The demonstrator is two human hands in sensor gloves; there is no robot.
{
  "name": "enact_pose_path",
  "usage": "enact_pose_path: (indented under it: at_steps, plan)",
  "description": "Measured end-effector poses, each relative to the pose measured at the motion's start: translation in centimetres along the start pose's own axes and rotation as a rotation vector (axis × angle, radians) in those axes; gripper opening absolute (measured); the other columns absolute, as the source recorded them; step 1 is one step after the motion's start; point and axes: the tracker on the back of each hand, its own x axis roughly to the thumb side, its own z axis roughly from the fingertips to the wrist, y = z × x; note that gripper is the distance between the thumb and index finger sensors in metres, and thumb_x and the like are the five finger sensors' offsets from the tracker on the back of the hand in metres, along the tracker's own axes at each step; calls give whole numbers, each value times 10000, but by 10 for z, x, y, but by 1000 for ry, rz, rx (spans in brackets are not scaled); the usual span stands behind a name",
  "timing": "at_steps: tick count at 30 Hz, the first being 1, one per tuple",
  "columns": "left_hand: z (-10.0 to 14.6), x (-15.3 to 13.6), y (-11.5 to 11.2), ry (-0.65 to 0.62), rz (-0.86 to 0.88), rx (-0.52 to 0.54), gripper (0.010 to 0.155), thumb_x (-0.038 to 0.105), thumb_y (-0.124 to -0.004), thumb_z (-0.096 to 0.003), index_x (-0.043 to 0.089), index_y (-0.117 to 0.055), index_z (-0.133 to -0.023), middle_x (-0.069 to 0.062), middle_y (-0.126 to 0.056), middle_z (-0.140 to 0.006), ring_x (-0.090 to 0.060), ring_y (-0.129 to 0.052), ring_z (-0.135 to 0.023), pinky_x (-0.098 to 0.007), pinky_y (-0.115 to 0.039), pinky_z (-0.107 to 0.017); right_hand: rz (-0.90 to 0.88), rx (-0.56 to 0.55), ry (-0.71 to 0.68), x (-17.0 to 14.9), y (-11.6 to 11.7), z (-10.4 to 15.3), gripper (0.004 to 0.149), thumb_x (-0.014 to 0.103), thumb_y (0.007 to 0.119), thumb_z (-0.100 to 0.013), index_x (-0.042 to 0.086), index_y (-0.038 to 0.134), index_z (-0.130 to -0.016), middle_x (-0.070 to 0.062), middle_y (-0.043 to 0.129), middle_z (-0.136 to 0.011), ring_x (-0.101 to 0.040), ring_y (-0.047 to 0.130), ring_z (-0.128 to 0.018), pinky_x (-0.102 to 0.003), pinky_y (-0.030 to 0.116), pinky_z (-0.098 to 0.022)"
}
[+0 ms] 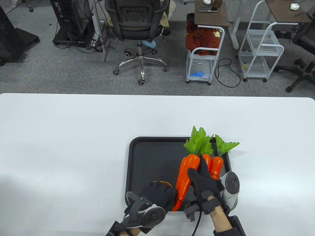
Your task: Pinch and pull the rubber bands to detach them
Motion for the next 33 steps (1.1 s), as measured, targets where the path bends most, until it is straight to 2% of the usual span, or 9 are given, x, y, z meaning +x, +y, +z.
enact_pose_path:
  at_steps: [7,12,17,25,33]
  plan:
    - [-2,6,1,-32,-17,-64,383,452,-764,-456,325,-857,-806,67,-1073,-632,-144,-1070,-521,-458,-898,-528,5,-20,-15,1,-10,-1,882,582,825,-469,197,330,-1090,-288,298,-1091,-646,786,-750,-635,753,-506]
    - [-9,2,11,-17,-163,-123,392,468,-771,-446,309,-875,-789,79,-1088,-581,-128,-1081,-469,-442,-918,-492,24,-44,-41,4,-18,0,882,584,822,-470,196,329,-1089,-287,296,-1091,-645,786,-749,-631,756,-504]
    - [-28,-4,18,6,-298,-230,398,470,-783,-441,285,-888,-778,79,-1093,-542,-123,-1081,-430,-435,-925,-465,12,-41,-50,7,-21,0,882,586,820,-471,194,329,-1089,-288,299,-1089,-643,789,-747,-629,757,-502]
    - [-49,0,-6,-50,-485,-402,390,462,-812,-436,276,-915,-763,78,-1106,-509,-122,-1085,-400,-432,-931,-449,2,-37,-54,9,-24,2,883,586,822,-470,190,333,-1089,-291,305,-1087,-643,792,-741,-626,761,-497]
    - [-51,1,-31,-93,-580,-476,383,461,-838,-426,277,-935,-748,74,-1116,-486,-124,-1088,-383,-431,-933,-440,-2,-45,-65,10,-26,2,883,590,819,-472,187,332,-1090,-293,306,-1087,-640,797,-739,-614,769,-492]
